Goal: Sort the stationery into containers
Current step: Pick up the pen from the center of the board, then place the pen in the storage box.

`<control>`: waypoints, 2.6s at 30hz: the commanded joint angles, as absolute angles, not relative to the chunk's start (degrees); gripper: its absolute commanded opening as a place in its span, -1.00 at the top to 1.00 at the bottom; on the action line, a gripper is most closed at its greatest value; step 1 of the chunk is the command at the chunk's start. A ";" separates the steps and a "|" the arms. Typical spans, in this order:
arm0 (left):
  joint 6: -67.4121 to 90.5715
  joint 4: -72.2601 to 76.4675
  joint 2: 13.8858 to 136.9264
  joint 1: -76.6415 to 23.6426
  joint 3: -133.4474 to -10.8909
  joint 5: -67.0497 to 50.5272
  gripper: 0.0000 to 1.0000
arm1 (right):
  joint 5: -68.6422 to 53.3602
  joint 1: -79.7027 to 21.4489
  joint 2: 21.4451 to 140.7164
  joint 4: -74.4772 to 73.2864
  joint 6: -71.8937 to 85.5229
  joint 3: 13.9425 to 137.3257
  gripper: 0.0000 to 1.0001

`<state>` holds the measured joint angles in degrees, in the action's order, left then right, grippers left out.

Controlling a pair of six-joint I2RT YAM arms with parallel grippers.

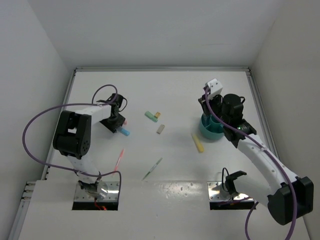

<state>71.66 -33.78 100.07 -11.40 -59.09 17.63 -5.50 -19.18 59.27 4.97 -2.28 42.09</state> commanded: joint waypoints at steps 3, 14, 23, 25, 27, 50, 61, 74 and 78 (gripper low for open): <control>72.25 -37.52 104.49 -10.11 -63.80 19.51 -0.01 | -3.70 -19.07 57.22 8.96 -2.55 41.75 0.79; 67.25 -39.11 101.00 -10.11 -64.76 21.18 0.53 | -3.16 -19.07 55.55 8.96 -2.02 41.75 0.79; 50.23 -35.64 84.12 -27.58 -73.56 22.95 0.87 | 4.55 -19.07 55.55 10.28 -5.18 41.74 -0.22; 46.78 -29.21 81.05 -33.53 -72.69 19.26 1.00 | 16.70 -19.07 56.07 13.69 -5.10 42.27 1.00; 41.24 -16.48 80.24 -37.25 -69.54 15.84 1.00 | 29.01 -19.07 56.07 17.12 -5.79 42.28 1.00; 26.71 49.66 118.90 -54.05 -89.02 0.01 1.00 | 47.20 -19.07 46.32 67.67 -19.78 23.03 0.90; 31.20 51.33 128.06 -55.11 -94.91 -2.11 1.00 | 47.20 -19.07 46.32 68.82 -19.78 22.50 0.90; 30.67 47.56 131.31 -55.63 -96.50 -0.97 0.92 | 47.72 -19.07 45.79 69.87 -19.78 21.97 0.90; 30.15 44.04 131.31 -55.63 -95.98 -1.58 0.72 | 47.72 -18.55 45.79 69.87 -19.78 21.97 0.88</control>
<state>30.68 44.14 130.96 -54.89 -94.28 -1.08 47.55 -19.16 46.48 66.00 -19.88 22.09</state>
